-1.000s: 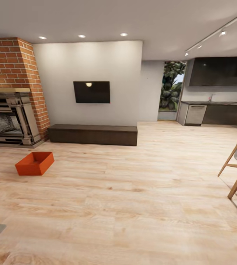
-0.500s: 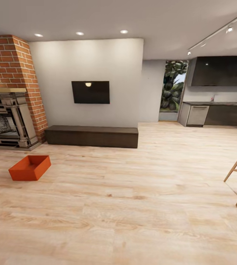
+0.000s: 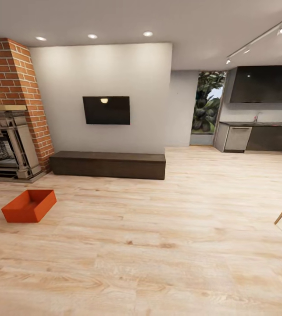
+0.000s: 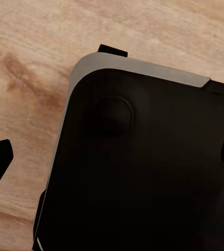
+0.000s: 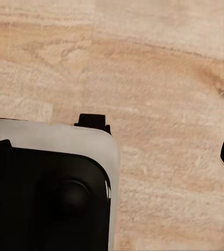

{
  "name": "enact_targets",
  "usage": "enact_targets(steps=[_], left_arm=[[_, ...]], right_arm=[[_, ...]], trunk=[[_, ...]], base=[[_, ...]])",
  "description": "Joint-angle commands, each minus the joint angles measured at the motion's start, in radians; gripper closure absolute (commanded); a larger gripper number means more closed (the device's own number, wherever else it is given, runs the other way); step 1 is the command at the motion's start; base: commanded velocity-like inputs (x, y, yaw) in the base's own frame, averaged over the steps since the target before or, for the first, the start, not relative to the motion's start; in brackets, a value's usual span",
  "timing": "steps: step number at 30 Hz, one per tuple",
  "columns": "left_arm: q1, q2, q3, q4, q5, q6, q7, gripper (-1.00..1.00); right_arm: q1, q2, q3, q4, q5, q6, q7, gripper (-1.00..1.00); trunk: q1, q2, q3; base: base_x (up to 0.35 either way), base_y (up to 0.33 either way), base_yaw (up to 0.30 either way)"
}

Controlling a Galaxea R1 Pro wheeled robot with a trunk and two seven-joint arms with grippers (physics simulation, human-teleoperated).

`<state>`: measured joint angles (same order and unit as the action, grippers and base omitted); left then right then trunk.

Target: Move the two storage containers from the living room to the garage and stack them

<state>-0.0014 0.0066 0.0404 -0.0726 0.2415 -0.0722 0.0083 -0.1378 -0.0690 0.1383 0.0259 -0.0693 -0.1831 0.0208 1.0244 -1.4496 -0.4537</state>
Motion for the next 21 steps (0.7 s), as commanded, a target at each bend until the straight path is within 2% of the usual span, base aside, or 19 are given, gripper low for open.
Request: enact_targets(steps=[1, 21], left_arm=[[0.000, 0.000, 0.004, -0.001, 0.001, -0.002, 0.001, -1.00], [0.000, 0.000, 0.003, -0.001, -0.001, -0.002, 0.001, -1.00]], right_arm=[[-0.001, 0.000, 0.007, 0.003, -0.007, -0.006, 0.002, -1.00], [-0.001, 0.000, 0.007, 0.002, -0.007, -0.006, 0.002, -1.00]], trunk=[[0.001, 0.000, -0.001], [0.001, 0.000, -0.001]], base=[[0.323, 0.000, 0.000], [0.323, 0.000, 0.000]])
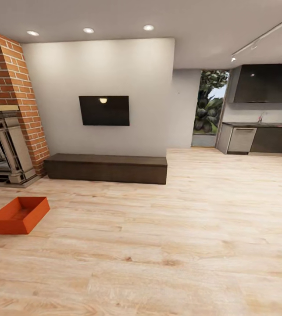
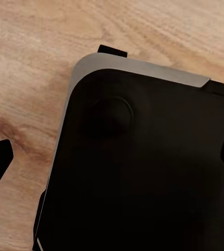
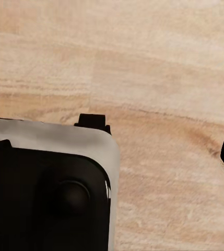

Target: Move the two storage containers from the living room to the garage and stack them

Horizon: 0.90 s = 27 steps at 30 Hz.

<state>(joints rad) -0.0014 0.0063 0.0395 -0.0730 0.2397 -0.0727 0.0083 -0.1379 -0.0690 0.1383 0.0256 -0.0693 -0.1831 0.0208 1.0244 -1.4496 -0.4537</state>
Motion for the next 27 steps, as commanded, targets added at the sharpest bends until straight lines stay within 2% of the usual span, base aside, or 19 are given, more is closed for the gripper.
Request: enact_targets(steps=[1, 15, 21, 27], left_arm=[[0.000, 0.000, 0.003, 0.000, 0.001, -0.002, 0.001, -1.00], [0.000, -0.001, 0.005, -0.001, 0.001, -0.002, 0.001, -1.00], [0.000, 0.000, 0.003, -0.001, 0.000, -0.002, 0.001, -1.00], [0.000, 0.000, 0.003, -0.001, 0.000, -0.002, 0.001, -1.00]], right_arm=[[-0.001, 0.000, 0.007, 0.003, -0.007, -0.006, 0.002, -1.00], [-0.001, 0.000, 0.005, 0.003, -0.010, -0.006, 0.002, -1.00], [-0.001, 0.018, -0.002, 0.004, -0.018, -0.007, 0.003, -1.00], [-0.001, 0.014, -0.002, 0.004, -0.019, -0.007, 0.008, -1.00]], trunk=[[0.001, 0.000, -0.001], [0.001, 0.000, -0.001], [0.001, 0.000, -0.001], [0.001, 0.000, -0.001]], base=[[0.323, 0.000, 0.000], [0.323, 0.000, 0.000], [0.323, 0.000, 0.000], [0.323, 0.000, 0.000]])
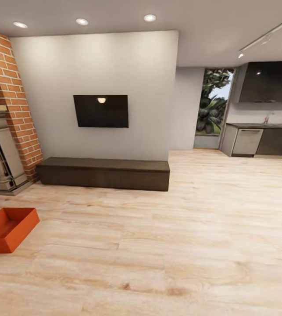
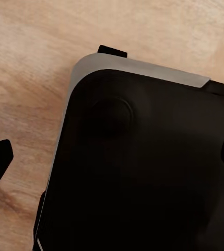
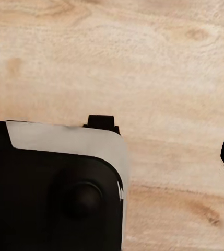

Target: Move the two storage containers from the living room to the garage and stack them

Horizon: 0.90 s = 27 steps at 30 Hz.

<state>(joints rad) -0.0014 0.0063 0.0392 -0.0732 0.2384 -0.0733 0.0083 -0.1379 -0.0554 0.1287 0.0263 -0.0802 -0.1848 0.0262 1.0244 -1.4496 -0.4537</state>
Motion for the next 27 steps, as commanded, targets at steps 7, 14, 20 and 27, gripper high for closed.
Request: enact_targets(steps=[7, 14, 20, 27], left_arm=[[0.000, 0.001, 0.001, 0.000, 0.003, -0.002, 0.001, -1.00], [0.000, 0.001, 0.005, 0.000, 0.004, -0.002, 0.001, -1.00], [0.000, 0.001, 0.005, 0.000, 0.005, -0.001, 0.001, -1.00], [0.000, 0.001, 0.004, 0.001, 0.006, 0.001, 0.001, -1.00]], right_arm=[[-0.002, -0.003, 0.008, 0.003, -0.007, -0.008, 0.003, -1.00], [-0.001, -0.003, 0.013, 0.003, 0.000, -0.008, -0.003, -1.00], [-0.001, -0.003, 0.015, 0.003, 0.003, -0.010, -0.003, -1.00], [-0.001, -0.003, 0.015, 0.003, 0.002, -0.010, -0.004, -1.00]], trunk=[[0.001, 0.000, -0.001], [0.001, 0.000, -0.001], [0.001, 0.000, -0.001], [0.001, 0.000, -0.001]], base=[[0.323, 0.000, 0.103], [0.323, 0.000, 0.271], [0.323, 0.000, 0.294], [0.323, 0.000, 0.295]])
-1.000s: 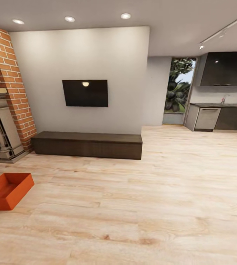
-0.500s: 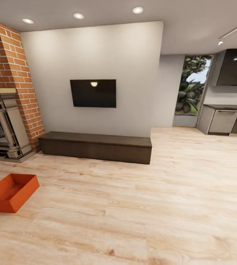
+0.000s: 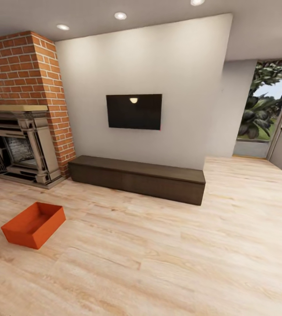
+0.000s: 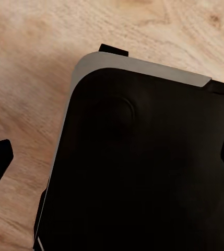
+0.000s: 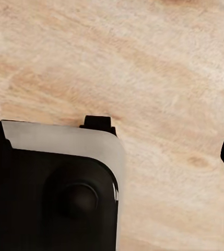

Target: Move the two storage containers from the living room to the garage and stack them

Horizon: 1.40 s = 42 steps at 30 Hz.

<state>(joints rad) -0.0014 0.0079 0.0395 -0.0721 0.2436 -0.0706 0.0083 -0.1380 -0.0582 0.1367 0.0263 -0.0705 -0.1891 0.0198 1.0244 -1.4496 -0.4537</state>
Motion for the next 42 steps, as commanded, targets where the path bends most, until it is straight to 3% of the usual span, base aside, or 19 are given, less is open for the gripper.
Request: enact_targets(steps=[1, 30, 42], left_arm=[[0.000, 0.000, 0.003, 0.000, 0.001, -0.002, 0.001, -1.00], [0.000, 0.000, -0.001, 0.000, 0.000, 0.006, 0.001, -1.00], [0.000, -0.001, 0.000, 0.000, 0.000, 0.009, 0.001, -1.00]], right_arm=[[-0.001, 0.000, 0.008, 0.003, -0.008, -0.006, 0.002, -1.00], [-0.001, -0.002, 0.004, 0.003, -0.011, -0.004, 0.000, -1.00], [-0.001, -0.005, 0.011, 0.002, -0.007, 0.004, 0.000, -1.00]], trunk=[[0.001, 0.000, -0.001], [0.001, 0.000, -0.001], [0.001, 0.000, -0.001]], base=[[0.323, 0.000, 0.295], [0.323, 0.000, 0.293], [0.323, 0.000, 0.042]])
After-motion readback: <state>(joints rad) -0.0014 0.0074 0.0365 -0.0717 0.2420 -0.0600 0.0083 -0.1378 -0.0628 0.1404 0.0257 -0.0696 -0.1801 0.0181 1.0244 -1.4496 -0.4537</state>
